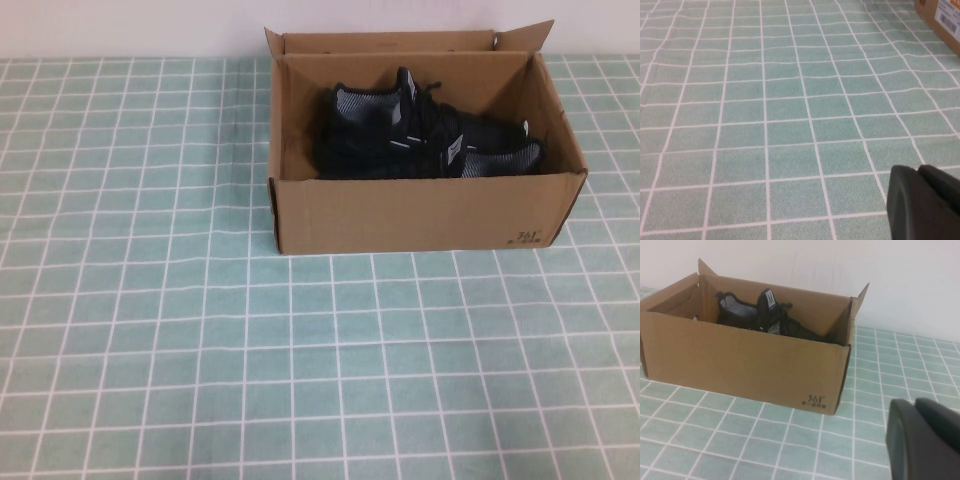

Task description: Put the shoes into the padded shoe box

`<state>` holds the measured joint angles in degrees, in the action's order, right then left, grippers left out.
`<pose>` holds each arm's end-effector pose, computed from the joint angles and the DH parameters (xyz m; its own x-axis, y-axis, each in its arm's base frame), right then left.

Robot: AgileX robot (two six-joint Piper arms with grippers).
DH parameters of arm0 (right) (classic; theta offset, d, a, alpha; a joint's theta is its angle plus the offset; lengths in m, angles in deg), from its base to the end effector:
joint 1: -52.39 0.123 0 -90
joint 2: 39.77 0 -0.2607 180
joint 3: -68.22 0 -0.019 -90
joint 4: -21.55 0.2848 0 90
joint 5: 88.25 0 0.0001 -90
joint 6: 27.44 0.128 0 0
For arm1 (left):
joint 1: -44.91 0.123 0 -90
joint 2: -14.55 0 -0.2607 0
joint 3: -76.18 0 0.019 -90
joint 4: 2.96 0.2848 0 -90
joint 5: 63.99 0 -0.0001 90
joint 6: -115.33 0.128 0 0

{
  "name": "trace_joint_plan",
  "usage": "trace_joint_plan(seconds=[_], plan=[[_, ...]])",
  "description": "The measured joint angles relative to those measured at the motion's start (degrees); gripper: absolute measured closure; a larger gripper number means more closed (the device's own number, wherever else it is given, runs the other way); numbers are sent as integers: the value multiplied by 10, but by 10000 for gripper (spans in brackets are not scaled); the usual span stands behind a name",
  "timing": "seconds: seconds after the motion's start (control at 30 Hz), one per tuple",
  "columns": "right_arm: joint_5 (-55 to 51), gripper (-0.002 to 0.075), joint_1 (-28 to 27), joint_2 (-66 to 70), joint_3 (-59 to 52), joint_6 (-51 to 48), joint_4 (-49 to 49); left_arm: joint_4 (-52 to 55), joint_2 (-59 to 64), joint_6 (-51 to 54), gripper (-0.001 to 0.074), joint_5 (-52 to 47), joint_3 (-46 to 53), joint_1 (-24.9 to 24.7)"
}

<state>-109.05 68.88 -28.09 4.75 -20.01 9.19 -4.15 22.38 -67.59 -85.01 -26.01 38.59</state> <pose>0.1391 0.0310 0.2548 -0.0766 -0.0979 -0.9922 -0.2166 0.9730 -0.0793 0.1459 -0.0171 0.1623 -0.2924 -0.0383 -0.9555 0.0969 0.9929 -0.0695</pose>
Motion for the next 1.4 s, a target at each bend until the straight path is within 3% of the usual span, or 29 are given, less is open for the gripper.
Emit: trace_joint_plan(seconds=[0.17,0.9,1.23,1.4], plan=[[0,734,-5,0,0,0,0,0,0,0,736,0,0,0],[-10,734,-117,-39,-4,16,-21,1,0,0,736,0,0,0],[11,734,-132,-40,-137,34,-22,1,0,0,736,0,0,0],[23,734,-132,-40,-145,41,-18,1,0,0,736,0,0,0]])
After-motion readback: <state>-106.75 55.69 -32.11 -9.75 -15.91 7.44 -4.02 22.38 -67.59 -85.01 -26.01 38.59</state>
